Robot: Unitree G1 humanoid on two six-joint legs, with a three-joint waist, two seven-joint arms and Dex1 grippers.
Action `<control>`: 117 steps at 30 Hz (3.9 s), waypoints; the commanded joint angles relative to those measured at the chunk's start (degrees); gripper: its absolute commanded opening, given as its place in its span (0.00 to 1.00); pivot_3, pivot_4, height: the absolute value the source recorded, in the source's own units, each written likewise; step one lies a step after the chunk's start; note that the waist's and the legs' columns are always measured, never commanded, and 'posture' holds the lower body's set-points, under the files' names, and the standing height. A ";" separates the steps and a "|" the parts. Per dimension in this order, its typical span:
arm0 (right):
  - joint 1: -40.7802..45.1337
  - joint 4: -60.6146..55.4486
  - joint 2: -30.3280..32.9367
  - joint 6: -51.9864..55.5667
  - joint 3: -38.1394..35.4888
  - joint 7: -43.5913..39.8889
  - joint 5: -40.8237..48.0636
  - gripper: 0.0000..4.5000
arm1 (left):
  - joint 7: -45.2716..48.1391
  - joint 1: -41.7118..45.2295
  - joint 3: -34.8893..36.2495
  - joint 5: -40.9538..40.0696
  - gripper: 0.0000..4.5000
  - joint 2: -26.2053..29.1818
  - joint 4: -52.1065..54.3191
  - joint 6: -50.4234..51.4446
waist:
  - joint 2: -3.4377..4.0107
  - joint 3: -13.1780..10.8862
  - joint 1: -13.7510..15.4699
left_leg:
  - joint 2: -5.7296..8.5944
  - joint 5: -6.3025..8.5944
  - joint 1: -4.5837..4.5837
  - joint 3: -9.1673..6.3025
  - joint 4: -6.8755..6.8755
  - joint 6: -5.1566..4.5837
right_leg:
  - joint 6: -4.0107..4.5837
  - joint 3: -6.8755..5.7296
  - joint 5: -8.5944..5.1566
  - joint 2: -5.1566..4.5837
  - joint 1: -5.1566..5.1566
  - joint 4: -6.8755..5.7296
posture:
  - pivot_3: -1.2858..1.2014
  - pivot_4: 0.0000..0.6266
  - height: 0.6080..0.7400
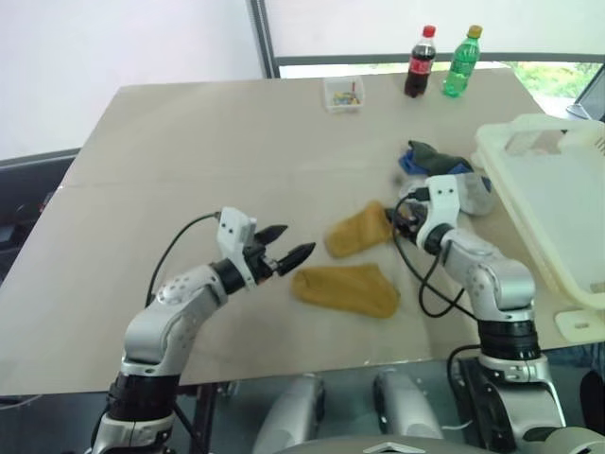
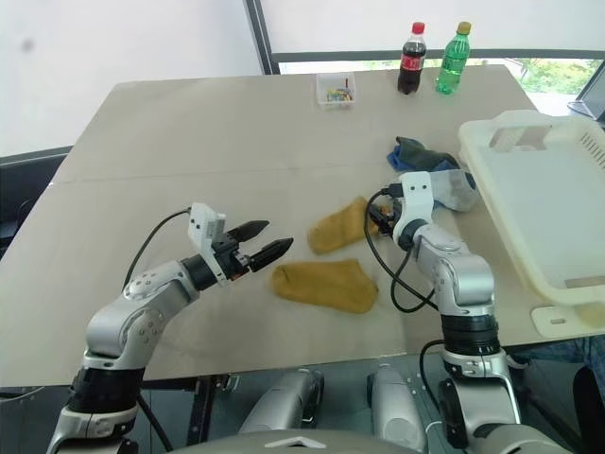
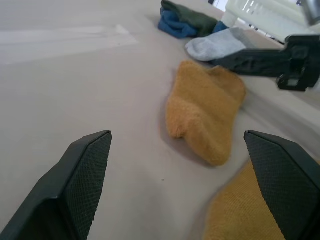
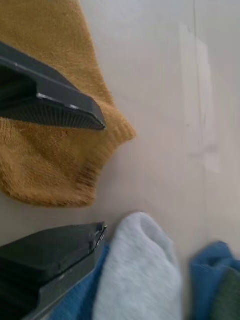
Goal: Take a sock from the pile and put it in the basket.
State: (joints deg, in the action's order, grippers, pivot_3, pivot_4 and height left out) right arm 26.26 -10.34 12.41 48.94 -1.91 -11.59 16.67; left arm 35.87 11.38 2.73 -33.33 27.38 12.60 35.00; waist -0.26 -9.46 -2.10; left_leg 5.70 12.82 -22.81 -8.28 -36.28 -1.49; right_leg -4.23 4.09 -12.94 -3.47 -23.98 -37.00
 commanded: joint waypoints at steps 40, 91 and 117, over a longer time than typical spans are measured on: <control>-7.12 -28.92 5.05 22.49 -14.00 -9.78 23.05 0.01 | 9.82 8.57 5.81 -14.97 0.00 5.52 2.31 22.82 | -0.07 0.01 0.22 | -0.07 0.01 -0.09 -0.11 -0.02 -0.01 | 0.01 -0.06 -0.01 -0.17 -0.02 0.02 | 0.52 0.24 0.99; -32.52 -37.17 10.89 1.07 -0.74 -7.92 17.94 0.53 | 21.22 9.53 -5.76 -0.12 1.00 14.38 -2.78 11.24 | -0.12 0.02 0.41 | -0.08 0.00 0.00 -0.04 -0.04 -0.01 | -0.03 -0.03 -0.02 -0.21 0.05 0.03 | 0.52 0.24 0.99; -3.08 8.54 25.11 -18.79 16.14 -29.58 -3.97 0.00 | -1.58 8.28 -10.53 6.29 0.24 -3.89 1.56 20.75 | -0.41 0.35 1.60 | -0.04 0.00 1.02 -0.13 -0.20 -0.04 | -0.38 -0.23 -0.23 -0.11 1.27 0.22 | 0.52 0.24 0.99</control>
State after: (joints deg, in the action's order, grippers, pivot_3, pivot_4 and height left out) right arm 21.88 -5.38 35.94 32.41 14.88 -39.59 15.40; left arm 35.91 18.47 -7.84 -27.16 24.25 14.29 55.48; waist -0.67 -9.11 -0.50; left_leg 5.69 12.82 -21.84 -8.39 -36.49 -1.52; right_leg -4.61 3.87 -13.16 -3.58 -22.72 -36.78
